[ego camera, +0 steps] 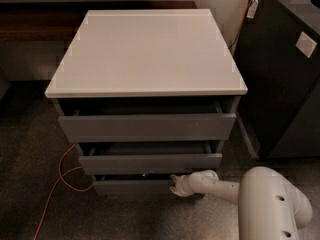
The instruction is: Pick green can from bottom drawer and place on counter
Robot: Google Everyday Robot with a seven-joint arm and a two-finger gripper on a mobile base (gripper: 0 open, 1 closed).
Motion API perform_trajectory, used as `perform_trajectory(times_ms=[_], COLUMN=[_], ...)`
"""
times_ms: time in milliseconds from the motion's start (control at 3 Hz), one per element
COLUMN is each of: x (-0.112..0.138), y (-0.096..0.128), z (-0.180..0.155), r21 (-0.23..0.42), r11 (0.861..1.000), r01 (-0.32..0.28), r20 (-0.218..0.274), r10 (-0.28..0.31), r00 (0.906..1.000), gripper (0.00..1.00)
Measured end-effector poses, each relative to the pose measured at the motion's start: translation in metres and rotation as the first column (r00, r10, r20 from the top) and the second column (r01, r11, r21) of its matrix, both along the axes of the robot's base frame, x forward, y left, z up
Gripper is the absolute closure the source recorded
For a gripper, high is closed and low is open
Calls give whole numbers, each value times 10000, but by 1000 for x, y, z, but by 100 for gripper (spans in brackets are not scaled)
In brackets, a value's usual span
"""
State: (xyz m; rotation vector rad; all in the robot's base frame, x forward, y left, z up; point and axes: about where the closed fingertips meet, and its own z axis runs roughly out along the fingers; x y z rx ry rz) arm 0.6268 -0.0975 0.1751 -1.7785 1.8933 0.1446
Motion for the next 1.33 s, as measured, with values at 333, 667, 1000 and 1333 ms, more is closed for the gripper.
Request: perform_trajectory(times_ms=[333, 667, 1000, 1333], x=[0, 0, 0, 0], y=[0, 0, 0, 0], z=[0, 0, 0, 0], r21=[1, 1, 1, 2], r11=[10000, 10000, 10000, 10000], r01=[-1, -1, -1, -1], r20=[-2, -4, -5, -6], r10=[1, 1, 1, 1], r00=[10000, 10000, 10000, 10000], gripper=[100, 100, 100, 100])
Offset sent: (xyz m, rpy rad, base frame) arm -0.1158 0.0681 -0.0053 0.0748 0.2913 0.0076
